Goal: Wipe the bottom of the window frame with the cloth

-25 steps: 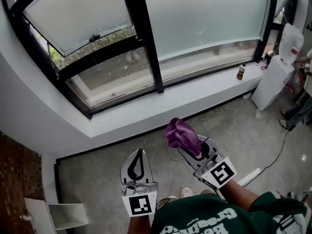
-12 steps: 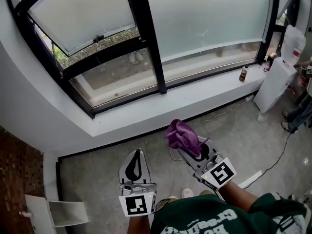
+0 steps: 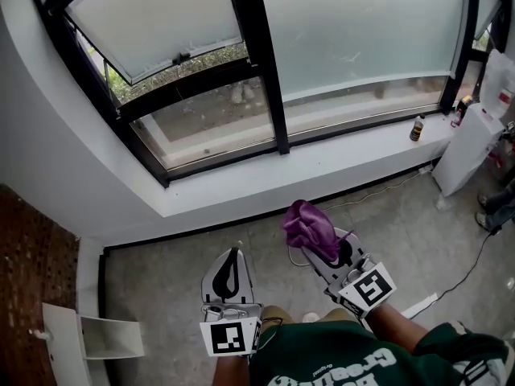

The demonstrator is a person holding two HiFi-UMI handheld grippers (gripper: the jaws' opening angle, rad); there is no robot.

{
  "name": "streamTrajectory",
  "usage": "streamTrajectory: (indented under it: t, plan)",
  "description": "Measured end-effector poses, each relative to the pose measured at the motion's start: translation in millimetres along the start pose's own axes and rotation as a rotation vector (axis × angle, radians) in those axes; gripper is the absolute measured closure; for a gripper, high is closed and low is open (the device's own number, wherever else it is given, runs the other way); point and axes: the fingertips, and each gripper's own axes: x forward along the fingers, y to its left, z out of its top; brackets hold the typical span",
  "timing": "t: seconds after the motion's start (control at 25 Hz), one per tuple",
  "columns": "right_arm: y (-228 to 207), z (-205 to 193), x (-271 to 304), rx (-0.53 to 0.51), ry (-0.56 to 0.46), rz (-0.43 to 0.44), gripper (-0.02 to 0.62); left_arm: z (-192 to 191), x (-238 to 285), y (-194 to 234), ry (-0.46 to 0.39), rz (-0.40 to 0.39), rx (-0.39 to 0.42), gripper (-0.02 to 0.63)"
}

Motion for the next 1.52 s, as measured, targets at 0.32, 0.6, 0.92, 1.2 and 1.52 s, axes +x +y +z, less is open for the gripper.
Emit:
streamTrajectory:
  t: [0.32, 0.6, 0.92, 1.2, 1.52]
  plan:
    - [-1, -6, 22, -0.004, -0.015, 0.037, 0.445, 1, 12, -1, -0.007, -0.039, 0.04, 0.604]
    - [-9, -25, 62, -0.018, -0.022, 0.033, 0.445, -16, 37, 11, -0.034, -0.106, 0.175, 0.604]
    - [-26, -45, 165, -0.042, -0.027, -0.01, 0.445, -53, 112, 107, -0.062, -0.125, 0.141, 0.604]
    - [-46, -54, 324, -0.066, -0.006, -0.059, 0.445, -75, 215, 241, -0.064, -0.146, 0.143, 0.604]
    - [-61, -59, 400, -0.062, 0.054, -0.094, 0.445, -100, 271, 321, -0.029, -0.178, 0.076, 0.604]
